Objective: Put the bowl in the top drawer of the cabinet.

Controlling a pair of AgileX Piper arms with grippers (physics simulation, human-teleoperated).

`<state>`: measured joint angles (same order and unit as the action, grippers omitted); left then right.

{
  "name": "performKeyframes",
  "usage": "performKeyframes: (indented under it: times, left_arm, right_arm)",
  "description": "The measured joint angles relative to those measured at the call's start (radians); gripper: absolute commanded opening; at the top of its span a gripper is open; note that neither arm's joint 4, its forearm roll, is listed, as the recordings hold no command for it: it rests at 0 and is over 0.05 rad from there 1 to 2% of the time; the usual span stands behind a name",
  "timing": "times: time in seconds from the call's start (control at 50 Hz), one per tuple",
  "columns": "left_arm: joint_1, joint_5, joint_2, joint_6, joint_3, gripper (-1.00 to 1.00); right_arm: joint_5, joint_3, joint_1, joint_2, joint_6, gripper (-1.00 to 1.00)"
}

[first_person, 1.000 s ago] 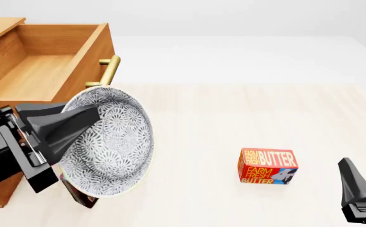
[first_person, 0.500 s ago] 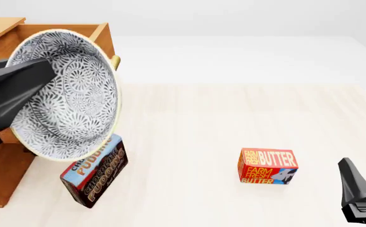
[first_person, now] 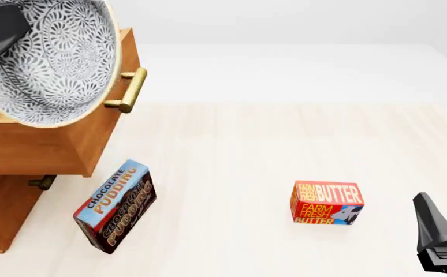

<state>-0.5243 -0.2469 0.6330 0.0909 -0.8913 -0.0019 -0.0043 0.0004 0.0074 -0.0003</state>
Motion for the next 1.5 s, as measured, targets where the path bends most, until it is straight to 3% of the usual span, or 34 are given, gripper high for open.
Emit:
performKeyframes:
  times: [0.94,1.24,1.5]
  left_arm:
    - [0.367,0.012,0.294,0.184,-0.176,-1.0]
    - [0.501,0.016,0.402,0.159,-0.23,-1.0]
    - [0.566,0.026,0.47,0.113,-0.256,-1.0]
  right_arm:
    - [0.0,0.0,0.0,0.0,0.0,1.0]
    - [0.0,0.0,0.0,0.0,0.0,1.0]
    - [0.0,0.0,0.0,0.0,0.0,1.0]
